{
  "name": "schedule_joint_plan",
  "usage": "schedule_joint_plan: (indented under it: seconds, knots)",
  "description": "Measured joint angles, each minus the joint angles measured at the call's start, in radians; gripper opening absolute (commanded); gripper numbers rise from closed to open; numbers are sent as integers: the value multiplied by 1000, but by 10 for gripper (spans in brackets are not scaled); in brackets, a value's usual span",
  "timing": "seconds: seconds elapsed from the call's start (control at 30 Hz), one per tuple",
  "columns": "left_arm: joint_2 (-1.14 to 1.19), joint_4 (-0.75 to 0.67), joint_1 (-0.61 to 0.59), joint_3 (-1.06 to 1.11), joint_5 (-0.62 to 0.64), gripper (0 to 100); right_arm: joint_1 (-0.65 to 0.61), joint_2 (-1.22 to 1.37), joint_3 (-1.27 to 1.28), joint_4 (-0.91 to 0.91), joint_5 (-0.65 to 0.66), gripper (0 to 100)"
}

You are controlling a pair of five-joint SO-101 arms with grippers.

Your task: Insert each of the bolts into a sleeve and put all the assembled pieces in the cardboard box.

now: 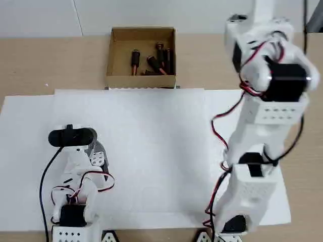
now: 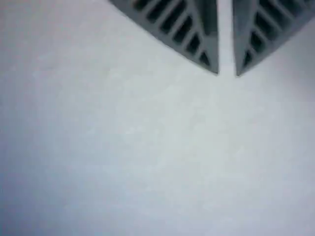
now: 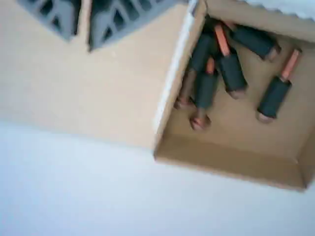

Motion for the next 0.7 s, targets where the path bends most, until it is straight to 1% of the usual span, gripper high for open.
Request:
schedule_joint_plan:
  seconds: [0.3, 0.43, 0.53, 0.7]
  knots:
    - [0, 0, 0, 0, 0, 5, 55, -439, 559, 0, 0, 2]
    - [0, 0, 0, 0, 0, 5, 83, -578, 802, -12, -9, 2]
    - [0, 0, 0, 0, 0, 5, 110, -660, 980, -61, -9, 2]
    - [0, 0, 0, 0, 0, 5, 129, -792, 1272, -207, -9, 2]
